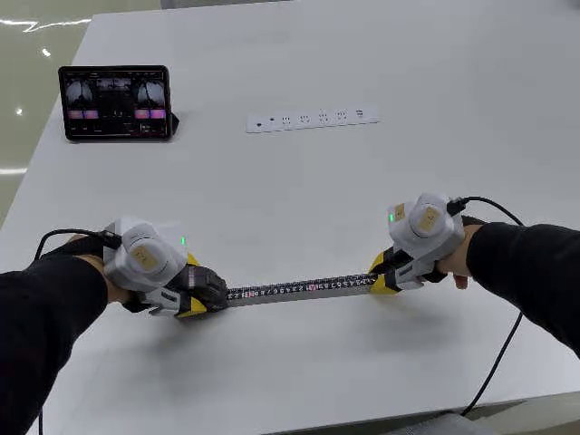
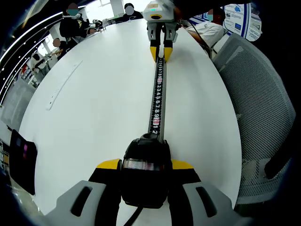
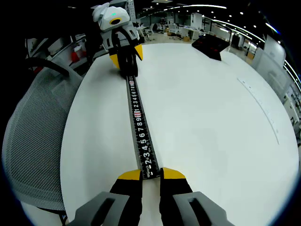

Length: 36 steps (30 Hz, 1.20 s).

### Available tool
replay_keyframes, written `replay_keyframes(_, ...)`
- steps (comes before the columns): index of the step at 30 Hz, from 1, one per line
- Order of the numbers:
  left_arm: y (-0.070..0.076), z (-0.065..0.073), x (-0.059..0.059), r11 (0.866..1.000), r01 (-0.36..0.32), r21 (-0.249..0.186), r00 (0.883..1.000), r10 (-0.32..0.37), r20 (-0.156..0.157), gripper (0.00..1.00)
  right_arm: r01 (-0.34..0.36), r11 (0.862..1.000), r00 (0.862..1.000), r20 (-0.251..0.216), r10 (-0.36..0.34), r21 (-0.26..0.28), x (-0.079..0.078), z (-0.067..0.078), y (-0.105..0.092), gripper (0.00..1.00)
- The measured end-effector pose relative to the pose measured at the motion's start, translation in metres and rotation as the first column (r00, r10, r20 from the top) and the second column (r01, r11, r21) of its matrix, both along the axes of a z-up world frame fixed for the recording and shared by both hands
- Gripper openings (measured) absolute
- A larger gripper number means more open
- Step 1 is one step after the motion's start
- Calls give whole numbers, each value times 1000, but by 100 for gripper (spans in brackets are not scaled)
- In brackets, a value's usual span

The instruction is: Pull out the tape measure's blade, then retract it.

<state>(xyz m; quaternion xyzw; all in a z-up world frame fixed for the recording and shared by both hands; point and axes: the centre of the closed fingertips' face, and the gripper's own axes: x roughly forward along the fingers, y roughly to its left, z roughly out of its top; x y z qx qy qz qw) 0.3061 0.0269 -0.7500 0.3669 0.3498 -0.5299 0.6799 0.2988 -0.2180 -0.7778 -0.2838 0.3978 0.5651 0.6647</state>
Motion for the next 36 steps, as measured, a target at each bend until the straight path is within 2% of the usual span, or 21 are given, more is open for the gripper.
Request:
replay_keyframes(28, 0, 1, -1, 1000, -7, -7, 1000, 7, 0, 34, 17, 1000, 1000, -9, -17, -9, -1, 1, -5, 10)
replay_keyframes(36, 0, -1, 2, 1000, -6, -9, 1000, 6, -2, 34, -24, 998, 1000, 1, 24, -62, 0, 0, -3, 11)
